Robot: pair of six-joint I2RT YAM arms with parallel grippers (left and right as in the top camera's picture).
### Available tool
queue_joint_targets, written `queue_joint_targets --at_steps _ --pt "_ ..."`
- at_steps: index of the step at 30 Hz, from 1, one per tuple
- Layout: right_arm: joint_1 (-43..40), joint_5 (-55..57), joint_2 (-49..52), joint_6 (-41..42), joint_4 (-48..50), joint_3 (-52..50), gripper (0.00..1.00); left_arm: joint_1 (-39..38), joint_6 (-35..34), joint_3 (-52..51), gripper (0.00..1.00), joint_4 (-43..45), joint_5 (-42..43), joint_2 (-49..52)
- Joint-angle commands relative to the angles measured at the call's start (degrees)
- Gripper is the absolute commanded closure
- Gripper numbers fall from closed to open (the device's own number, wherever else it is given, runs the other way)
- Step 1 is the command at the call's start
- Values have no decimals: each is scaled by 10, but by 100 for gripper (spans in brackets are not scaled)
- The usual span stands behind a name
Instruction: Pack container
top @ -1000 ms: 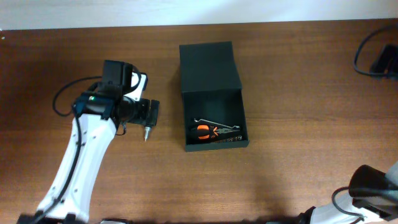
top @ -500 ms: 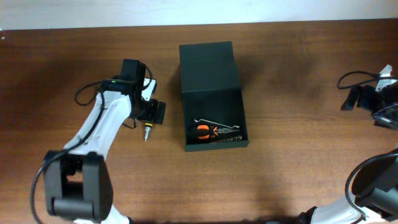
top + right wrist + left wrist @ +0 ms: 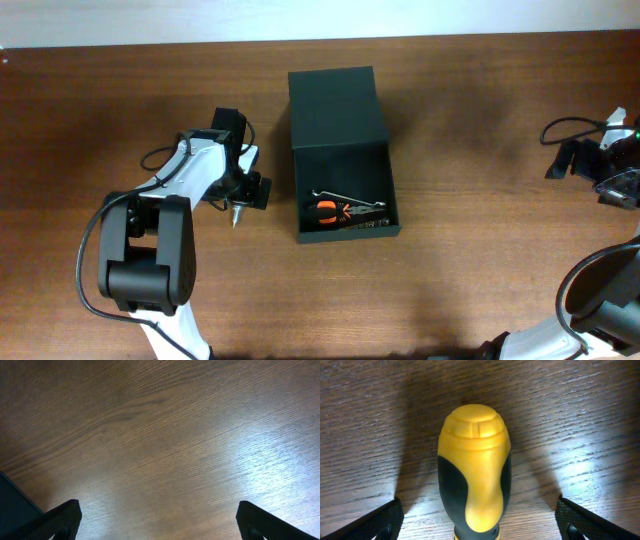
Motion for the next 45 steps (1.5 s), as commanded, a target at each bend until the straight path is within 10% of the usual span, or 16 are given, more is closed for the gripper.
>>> queue_joint_targets --at_steps 1,8,13,25,38,45 --pt "3 -5 -3 6 1 -3 1 -1 4 3 1 2 11 24" --pt "3 -20 -3 6 0 -3 1 -1 5 3 6 0 11 24" --pt "3 -20 -3 6 0 -3 1 -1 5 3 56 0 11 24" --pt "3 -20 -3 6 0 -3 1 -1 5 6 98 -1 13 23" --pt "3 -20 -3 6 -2 -3 1 -29 53 255 98 -162 77 -50" --pt "3 -20 -3 6 -2 -3 1 -158 304 365 98 -164 77 -92"
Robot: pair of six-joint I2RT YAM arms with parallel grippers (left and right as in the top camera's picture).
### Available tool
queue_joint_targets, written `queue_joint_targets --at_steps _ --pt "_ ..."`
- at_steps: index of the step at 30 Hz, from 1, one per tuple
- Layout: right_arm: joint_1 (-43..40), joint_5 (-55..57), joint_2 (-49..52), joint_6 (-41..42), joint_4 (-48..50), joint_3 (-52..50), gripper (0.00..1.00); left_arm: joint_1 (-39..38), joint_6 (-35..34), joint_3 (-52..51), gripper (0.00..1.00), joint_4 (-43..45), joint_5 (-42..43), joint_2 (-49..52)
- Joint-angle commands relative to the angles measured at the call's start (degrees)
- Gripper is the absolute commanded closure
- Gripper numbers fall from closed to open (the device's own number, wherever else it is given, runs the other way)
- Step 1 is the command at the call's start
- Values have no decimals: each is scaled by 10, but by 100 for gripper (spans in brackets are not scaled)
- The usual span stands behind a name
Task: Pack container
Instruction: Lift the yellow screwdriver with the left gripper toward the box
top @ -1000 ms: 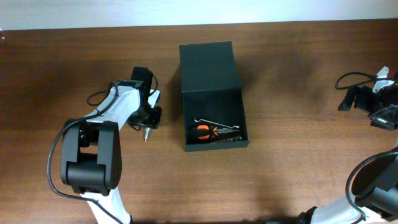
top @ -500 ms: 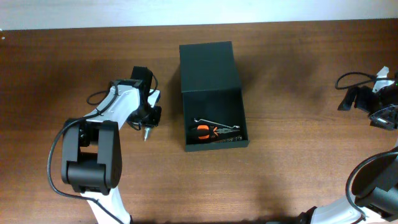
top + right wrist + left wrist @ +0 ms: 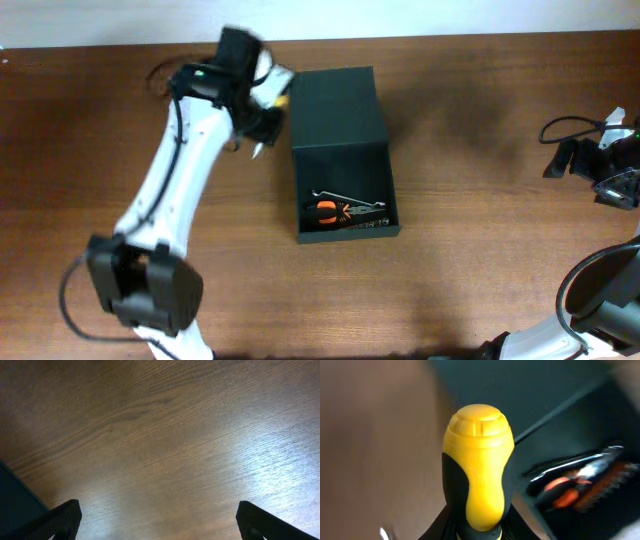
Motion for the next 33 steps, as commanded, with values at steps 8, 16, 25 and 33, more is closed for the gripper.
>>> queue_joint_targets --at_steps 8,16,25,33 --pt "3 -5 -3 4 2 -2 1 -193 339 29 98 31 17 1" --pt "3 -5 -3 5 2 -2 1 -202 326 29 98 -26 17 103" --pt "3 -5 -3 5 1 -2 1 -200 307 29 98 -44 17 206" --pt "3 -5 -3 5 2 -2 1 -196 307 29 73 -46 17 223"
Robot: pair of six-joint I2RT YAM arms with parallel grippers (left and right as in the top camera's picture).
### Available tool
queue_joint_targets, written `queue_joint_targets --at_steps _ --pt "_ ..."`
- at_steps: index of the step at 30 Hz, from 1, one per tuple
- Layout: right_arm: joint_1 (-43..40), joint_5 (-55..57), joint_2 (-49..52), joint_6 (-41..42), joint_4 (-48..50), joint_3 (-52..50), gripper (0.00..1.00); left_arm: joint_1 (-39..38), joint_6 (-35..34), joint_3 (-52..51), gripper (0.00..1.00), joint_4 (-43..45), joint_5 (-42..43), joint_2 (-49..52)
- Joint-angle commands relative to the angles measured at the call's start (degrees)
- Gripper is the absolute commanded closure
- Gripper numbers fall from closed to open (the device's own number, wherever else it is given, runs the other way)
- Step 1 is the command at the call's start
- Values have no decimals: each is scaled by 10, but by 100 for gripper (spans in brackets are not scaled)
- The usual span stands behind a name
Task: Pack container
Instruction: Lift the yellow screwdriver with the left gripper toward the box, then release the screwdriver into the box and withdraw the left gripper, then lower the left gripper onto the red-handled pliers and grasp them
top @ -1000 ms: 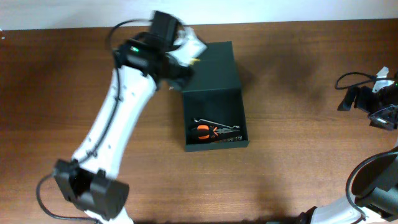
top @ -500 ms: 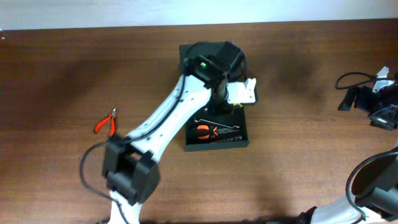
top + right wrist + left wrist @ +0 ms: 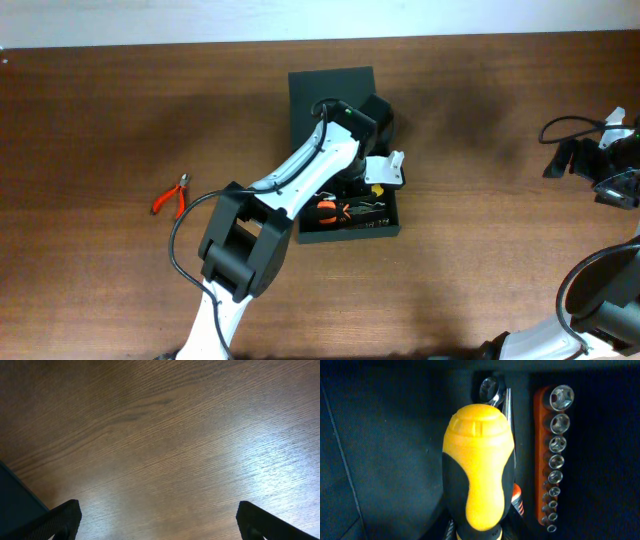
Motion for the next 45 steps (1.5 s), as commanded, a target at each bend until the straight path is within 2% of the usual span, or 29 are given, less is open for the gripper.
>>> queue_joint_targets --at_steps 1,2,4,9,14,20,21,22,25,26,31,36,40,45 --pt "3 -5 -3 5 0 -2 1 6 -4 0 72 -3 3 2" --pt "3 -5 -3 5 0 -2 1 6 -4 0 65 -3 3 2" --pt "3 -5 -3 5 0 -2 1 6 -4 0 42 -3 3 2" --pt "3 -5 -3 5 0 -2 1 6 -8 1 24 -6 -6 2" --pt "3 -5 -3 5 0 -2 1 6 -60 42 24 -55 -76 0" --pt "3 -5 -3 5 0 -2 1 24 -140 197 24 -154 -99 -3" --pt "3 -5 -3 5 0 -2 1 31 -153 227 22 -171 -101 -3" --pt "3 -5 -3 5 0 -2 1 49 -180 286 13 -209 -108 -4" --pt "3 -5 -3 5 0 -2 1 89 -213 369 0 -270 -114 -4" --pt "3 -5 -3 5 0 -2 1 118 -248 391 1 -275 -118 -13" --pt "3 -5 -3 5 -1 -2 1 222 -288 393 1 -275 -118 -68" --pt "3 -5 -3 5 -2 -2 1 291 -317 360 1 -275 -118 -142" --pt "3 -5 -3 5 -2 -2 1 326 -320 280 1 -275 -118 -229" --pt "3 -5 -3 5 -2 -2 1 366 -328 110 1 -267 -118 -376"
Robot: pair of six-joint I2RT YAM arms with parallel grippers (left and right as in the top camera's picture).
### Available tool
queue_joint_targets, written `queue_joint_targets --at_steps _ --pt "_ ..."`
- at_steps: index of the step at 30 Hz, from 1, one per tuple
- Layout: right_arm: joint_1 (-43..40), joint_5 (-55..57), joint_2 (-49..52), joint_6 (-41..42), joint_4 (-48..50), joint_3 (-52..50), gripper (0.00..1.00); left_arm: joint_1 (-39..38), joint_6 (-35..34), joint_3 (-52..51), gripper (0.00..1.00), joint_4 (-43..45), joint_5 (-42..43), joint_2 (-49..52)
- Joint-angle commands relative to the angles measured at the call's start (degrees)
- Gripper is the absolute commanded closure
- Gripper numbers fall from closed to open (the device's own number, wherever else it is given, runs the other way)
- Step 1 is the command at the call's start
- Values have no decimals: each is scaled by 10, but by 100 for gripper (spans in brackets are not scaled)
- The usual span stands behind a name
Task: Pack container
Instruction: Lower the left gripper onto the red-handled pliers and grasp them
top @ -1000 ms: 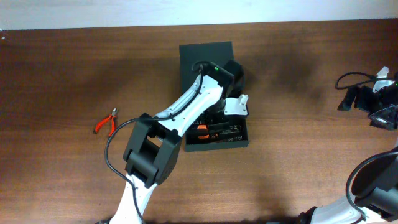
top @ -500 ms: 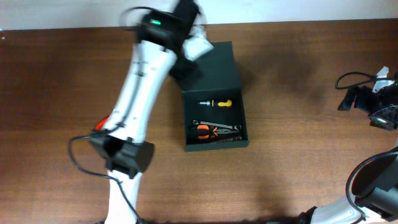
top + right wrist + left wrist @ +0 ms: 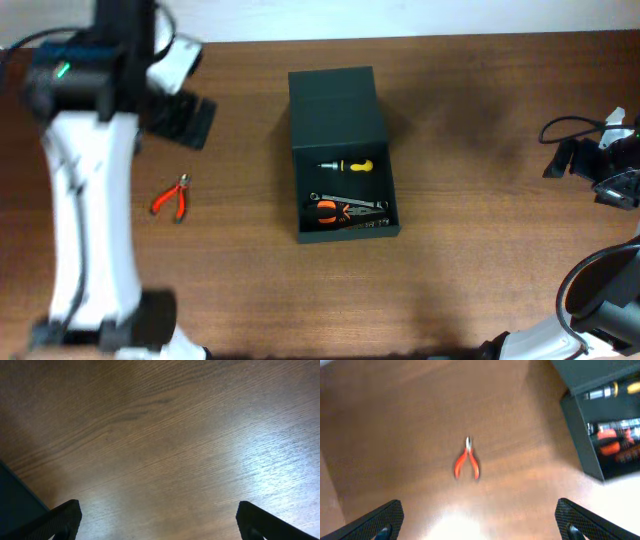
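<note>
The black box [image 3: 372, 190] stands mid-table with its lid [image 3: 335, 105] folded open at the back. Inside lie a yellow-handled screwdriver [image 3: 345, 166], orange-handled pliers [image 3: 325, 210] and a socket strip. Red pliers [image 3: 172, 197] lie on the wood left of the box; the left wrist view shows these red pliers [image 3: 467, 460] below. My left gripper [image 3: 480, 522] hangs high over them, open and empty, with the box wall [image 3: 580, 445] and the screwdriver [image 3: 615, 390] at the right. At the far right edge my right gripper [image 3: 565, 160] stays open over bare wood [image 3: 160, 460].
The brown wooden table [image 3: 480, 280] runs to a pale wall strip at the back. My left arm [image 3: 85, 190] stretches over the left side of the table. A dark corner of the box [image 3: 15, 497] shows at the left of the right wrist view.
My left gripper was inside the box, shut on the screwdriver. Now the screwdriver lies in the box, and the gripper is open, high over the red pliers at the left.
My left gripper stood open around the screwdriver on the table left of the box. Then it held the screwdriver by the box's back left corner, then down inside the box. Now the screwdriver rests there and the gripper is empty. The right arm stayed still.
</note>
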Motion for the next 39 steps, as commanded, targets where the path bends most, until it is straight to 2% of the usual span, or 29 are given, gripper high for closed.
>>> queue_joint_targets --at_steps 1,8,12,17,19,23,39 --pt "3 -5 -3 4 0 -2 1 28 -16 -117 1 19 2 -100" --pt "3 -5 -3 4 0 -2 1 84 -13 -327 1 111 8 -209" --pt "3 -5 -3 4 0 -2 1 121 -7 -456 1 200 9 -207" --pt "3 -5 -3 3 0 -2 1 136 25 -548 1 306 46 -174" --pt "3 -5 -3 3 0 -2 1 136 47 -561 1 346 45 -147" --pt "3 -5 -3 2 0 -2 1 136 49 -561 1 384 45 -85" --pt "3 -4 -3 2 -6 -2 1 136 51 -561 0 407 46 46"
